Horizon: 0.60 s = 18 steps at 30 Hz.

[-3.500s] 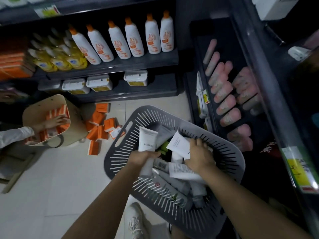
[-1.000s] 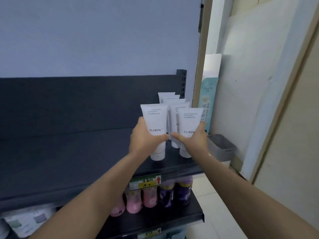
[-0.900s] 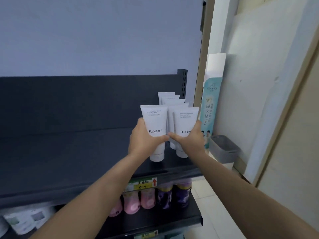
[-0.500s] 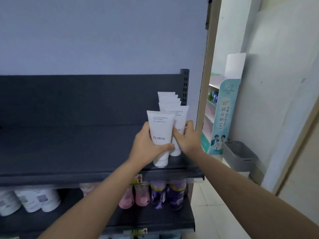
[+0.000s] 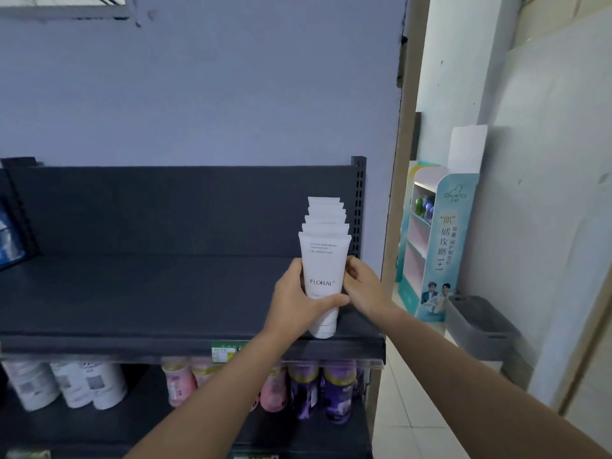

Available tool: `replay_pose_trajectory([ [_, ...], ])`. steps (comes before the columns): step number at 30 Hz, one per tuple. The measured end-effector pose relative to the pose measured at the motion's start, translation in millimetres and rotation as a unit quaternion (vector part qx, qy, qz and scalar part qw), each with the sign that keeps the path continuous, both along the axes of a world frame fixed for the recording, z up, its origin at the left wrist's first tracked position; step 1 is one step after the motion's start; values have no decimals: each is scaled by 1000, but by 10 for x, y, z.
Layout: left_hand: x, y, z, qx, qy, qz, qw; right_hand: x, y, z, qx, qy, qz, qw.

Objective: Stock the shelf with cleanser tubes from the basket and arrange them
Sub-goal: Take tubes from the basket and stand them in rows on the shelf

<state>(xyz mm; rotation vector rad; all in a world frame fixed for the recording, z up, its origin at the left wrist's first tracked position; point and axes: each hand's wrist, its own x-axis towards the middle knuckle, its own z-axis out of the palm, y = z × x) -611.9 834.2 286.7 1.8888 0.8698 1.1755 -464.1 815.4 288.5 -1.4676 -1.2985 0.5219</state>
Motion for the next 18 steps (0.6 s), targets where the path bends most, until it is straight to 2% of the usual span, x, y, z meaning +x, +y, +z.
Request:
replay_pose_trajectory([
  [6,28,-30,-70,33,44,10,998,18,-50,-6,2,-2,-2,1000],
  [11,-18,-34,-88,36,84,39,995,37,-96,-121,8,-28,-77,997],
  [15,-251,-47,-64,43,194,64,978,64,-275,-110,-21,-173,-158,972],
  [18,-582,-82,-15,77,270,106,954,-2,-455,-57,17,-276,-254,927],
])
